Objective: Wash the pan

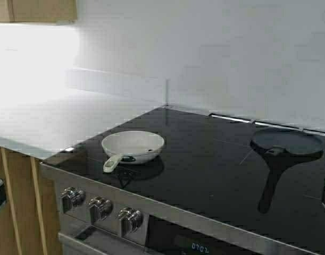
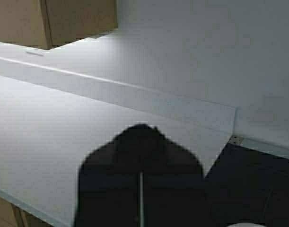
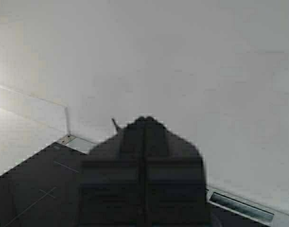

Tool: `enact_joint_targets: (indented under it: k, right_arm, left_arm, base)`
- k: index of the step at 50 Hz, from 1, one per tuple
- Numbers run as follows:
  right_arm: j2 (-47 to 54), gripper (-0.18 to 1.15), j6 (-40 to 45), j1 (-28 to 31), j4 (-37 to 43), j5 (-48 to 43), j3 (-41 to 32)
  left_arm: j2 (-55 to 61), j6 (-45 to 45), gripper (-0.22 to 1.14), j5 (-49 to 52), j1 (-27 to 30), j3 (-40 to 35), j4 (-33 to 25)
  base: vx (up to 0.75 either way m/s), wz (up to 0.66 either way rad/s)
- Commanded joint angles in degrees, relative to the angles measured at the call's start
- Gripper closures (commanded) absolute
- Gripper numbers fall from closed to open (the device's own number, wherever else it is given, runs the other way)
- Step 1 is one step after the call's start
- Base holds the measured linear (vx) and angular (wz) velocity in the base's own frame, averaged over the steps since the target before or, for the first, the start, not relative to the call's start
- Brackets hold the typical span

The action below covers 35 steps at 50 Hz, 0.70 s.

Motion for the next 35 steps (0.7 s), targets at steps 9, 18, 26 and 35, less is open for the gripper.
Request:
enact_joint_targets:
  k: [9,18,26,35]
  right_arm:
    - [0.7,0.91,-0.35,0.62,-0.26,-0.62,0.09]
    - [0.79,0.91,-0.35,0.53,-0.26,-0.62,0.18]
    - [0.7,0.91,-0.35,0.53,-0.35,-0.62,0.18]
    - [0.7,0.91,-0.35,0.53,-0.44,-0.62,0.26]
  left_arm:
    - [-0.18,-1.93,0.37,3.16,-2.64,-0.09,0.26]
    - [2.99,-6.5,-0.12,6.86,-3.87,-1.67,-0.35]
    - [9.23,-15.73,-0.09,6.33,-6.06,-1.41,-0.18]
    - [17.31,-19.69,-0.09,1.41,-8.09,0.35,-0.09]
  base:
    - [0.0,0.0]
    - [0.0,0.0]
    - [0.0,0.0]
    - [0.0,0.0]
